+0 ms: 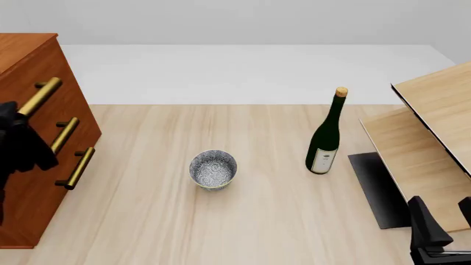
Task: Close the bottom drawer of the cabinet and open the top drawer.
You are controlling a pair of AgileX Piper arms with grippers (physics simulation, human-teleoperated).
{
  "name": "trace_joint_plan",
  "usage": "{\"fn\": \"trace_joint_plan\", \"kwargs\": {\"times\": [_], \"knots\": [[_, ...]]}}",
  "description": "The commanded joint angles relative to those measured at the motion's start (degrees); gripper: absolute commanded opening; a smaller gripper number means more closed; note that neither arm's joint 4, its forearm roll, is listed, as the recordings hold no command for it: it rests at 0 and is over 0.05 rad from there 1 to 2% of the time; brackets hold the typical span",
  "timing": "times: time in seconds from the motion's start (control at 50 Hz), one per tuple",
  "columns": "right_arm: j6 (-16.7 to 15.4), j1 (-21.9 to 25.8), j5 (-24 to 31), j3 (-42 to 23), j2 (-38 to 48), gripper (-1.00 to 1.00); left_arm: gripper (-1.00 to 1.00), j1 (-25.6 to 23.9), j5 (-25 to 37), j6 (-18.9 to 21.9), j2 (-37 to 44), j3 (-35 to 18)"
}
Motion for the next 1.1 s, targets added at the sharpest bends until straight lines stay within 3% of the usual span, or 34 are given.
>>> {"fn": "trace_joint_plan", "kwargs": {"times": [0.02,0.46,1.1], "knots": [[0.1,-0.1,0.06,-0.02,-0.08,1.0,-1.0,-1.32,0.81,0.68,-1.65,1.4],[0.5,-0.16,0.15,-0.03,-0.16,1.0,-1.0,-6.77,1.43,2.43,-4.67,3.12],[0.79,-0.04,0.03,-0.06,-0.02,1.0,-1.0,-10.23,2.28,3.54,-5.98,2.5]]}}
